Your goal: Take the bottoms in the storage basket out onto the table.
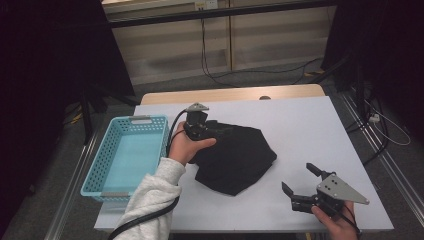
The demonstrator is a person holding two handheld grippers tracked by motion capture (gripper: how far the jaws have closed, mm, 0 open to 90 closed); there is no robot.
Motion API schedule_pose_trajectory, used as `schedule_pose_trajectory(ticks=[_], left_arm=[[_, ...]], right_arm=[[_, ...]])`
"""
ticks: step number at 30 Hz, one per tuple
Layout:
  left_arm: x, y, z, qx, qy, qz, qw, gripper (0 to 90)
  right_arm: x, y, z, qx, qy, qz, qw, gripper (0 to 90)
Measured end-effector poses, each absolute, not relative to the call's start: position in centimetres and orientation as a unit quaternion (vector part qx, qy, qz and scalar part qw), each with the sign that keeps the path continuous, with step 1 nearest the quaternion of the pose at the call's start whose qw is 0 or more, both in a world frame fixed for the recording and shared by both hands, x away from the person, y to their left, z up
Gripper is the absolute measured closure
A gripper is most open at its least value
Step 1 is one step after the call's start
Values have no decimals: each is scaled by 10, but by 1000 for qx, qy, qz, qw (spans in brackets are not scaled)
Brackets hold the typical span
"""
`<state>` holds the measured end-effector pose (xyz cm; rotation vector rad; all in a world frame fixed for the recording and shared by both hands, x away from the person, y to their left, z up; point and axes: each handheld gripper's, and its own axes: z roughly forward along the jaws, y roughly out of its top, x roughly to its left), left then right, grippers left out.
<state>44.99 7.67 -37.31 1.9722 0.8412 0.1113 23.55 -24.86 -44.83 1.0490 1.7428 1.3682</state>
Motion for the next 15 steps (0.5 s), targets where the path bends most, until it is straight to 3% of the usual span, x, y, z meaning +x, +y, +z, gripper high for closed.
schedule_pose_trajectory(ticks=[15], left_arm=[[433, 100, -395, 829, 320, 56, 455, 128]], right_arm=[[232, -242, -453, 401, 698, 492, 330, 21]])
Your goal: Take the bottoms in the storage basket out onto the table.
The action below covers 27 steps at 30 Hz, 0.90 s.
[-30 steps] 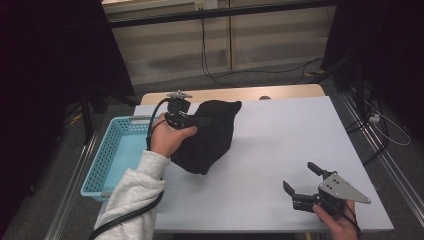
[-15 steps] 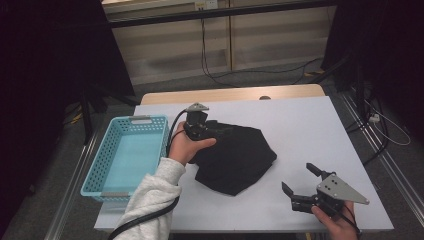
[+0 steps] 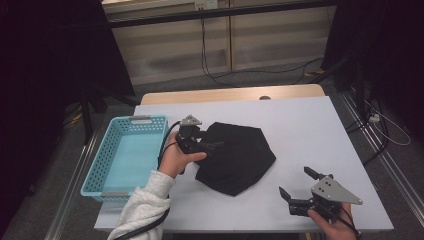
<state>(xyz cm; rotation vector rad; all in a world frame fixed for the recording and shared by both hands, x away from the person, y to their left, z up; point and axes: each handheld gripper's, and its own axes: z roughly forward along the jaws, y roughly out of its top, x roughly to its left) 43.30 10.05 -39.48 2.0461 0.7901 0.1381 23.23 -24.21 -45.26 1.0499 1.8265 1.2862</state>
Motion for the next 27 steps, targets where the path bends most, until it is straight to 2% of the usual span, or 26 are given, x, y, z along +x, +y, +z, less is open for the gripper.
schedule_pose_trajectory(ticks=[11, 21, 27], left_arm=[[419, 98, -402, 844, 300, 64, 441, 86], [410, 98, -417, 839, 302, 39, 450, 70], [400, 97, -420, 849, 277, 41, 449, 51]], right_arm=[[228, -242, -456, 400, 710, 481, 322, 21], [230, -243, -456, 405, 705, 486, 320, 26], [233, -242, -457, 401, 708, 488, 316, 27]])
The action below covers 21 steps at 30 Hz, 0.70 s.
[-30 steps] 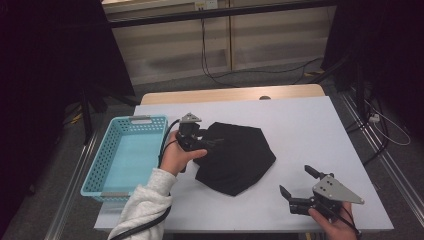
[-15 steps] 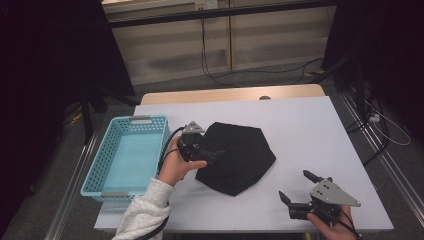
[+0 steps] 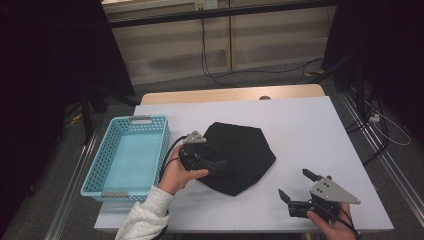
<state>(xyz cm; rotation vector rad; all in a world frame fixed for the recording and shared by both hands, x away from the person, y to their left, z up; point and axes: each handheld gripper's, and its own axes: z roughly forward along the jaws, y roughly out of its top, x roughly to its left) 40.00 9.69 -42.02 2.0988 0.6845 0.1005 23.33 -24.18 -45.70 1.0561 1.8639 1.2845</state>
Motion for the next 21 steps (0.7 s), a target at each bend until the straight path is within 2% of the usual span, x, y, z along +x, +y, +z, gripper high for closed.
schedule_pose_trajectory(ticks=[21], left_arm=[[381, 75, -434, 862, 253, 25, 438, 126]], right_arm=[[234, -238, -456, 392, 713, 490, 314, 30]])
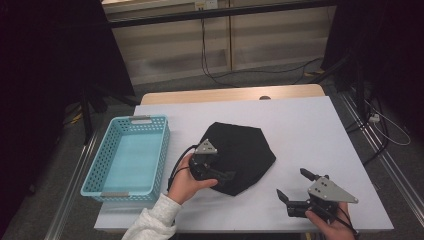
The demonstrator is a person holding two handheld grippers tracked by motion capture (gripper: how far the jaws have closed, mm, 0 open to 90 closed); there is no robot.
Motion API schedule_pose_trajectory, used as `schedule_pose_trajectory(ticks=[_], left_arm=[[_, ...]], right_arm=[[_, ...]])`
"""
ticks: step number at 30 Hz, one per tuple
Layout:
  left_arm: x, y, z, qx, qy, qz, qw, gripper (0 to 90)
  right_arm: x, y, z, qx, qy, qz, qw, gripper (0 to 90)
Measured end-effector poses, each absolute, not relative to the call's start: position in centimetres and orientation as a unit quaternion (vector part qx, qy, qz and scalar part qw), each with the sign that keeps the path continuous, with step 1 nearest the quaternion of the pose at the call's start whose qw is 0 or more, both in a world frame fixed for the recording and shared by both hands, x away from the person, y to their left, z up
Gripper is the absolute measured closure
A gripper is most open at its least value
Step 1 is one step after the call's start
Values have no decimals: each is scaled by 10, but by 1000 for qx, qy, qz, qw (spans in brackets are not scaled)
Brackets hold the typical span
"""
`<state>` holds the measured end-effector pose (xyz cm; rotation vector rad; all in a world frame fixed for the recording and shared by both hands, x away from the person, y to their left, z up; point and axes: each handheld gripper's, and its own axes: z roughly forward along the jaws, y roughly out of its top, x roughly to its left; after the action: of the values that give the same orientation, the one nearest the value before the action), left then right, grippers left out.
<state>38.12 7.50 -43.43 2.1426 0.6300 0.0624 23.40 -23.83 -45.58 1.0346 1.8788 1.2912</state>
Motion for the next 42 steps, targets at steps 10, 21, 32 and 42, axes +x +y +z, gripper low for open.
schedule_pose_trajectory(ticks=[10, 21, 32, 42], left_arm=[[380, 71, -436, 864, 248, 25, 438, 198], [380, 69, -435, 866, 243, 27, 437, 211], [372, 51, -430, 867, 208, 20, 452, 301], [376, 54, -450, 880, 256, 9, 400, 844]], right_arm=[[233, -241, -458, 392, 715, 489, 311, 30], [231, -241, -457, 391, 717, 485, 313, 31], [227, -246, -457, 399, 712, 482, 318, 31], [228, -247, -456, 400, 710, 485, 317, 36]])
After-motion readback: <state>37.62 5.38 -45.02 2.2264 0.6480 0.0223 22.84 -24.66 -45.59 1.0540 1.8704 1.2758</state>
